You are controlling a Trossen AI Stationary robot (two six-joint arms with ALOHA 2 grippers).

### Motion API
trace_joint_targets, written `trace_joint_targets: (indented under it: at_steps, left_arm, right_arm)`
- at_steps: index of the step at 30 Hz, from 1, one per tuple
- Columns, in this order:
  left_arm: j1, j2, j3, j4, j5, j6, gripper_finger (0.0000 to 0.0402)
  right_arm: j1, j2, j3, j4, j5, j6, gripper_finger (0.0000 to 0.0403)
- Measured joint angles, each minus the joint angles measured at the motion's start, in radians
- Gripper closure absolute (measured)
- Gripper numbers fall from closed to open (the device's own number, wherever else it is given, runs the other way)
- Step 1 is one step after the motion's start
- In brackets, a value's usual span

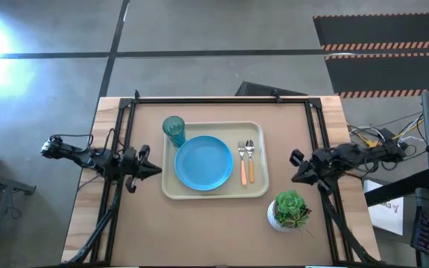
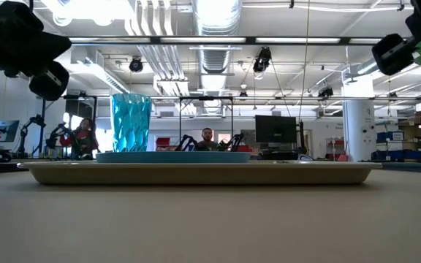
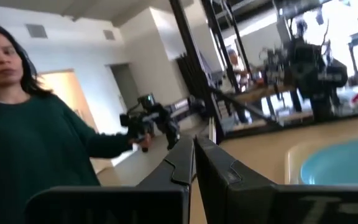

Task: Pick and place plate/cup/fork/spoon on tray
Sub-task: Return to Home Position

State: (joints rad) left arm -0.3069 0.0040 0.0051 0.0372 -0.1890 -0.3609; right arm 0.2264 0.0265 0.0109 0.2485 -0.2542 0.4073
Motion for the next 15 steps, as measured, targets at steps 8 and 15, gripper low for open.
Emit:
trace_joint_targets:
  at_steps: [8,15]
  left_arm:
    - [0.000,0.000,0.000,-0.003,0.005,0.000,0.0402]
    - [0.000,0.000,-0.001,-0.003,0.006,0.000,0.0402]
  right_arm:
    - [0.000,0.000,0.000,-0.107,-0.008,0.114,0.0394]
    - [0.000,0.002,0.001,-0.206,0.048,0.099,0.0394]
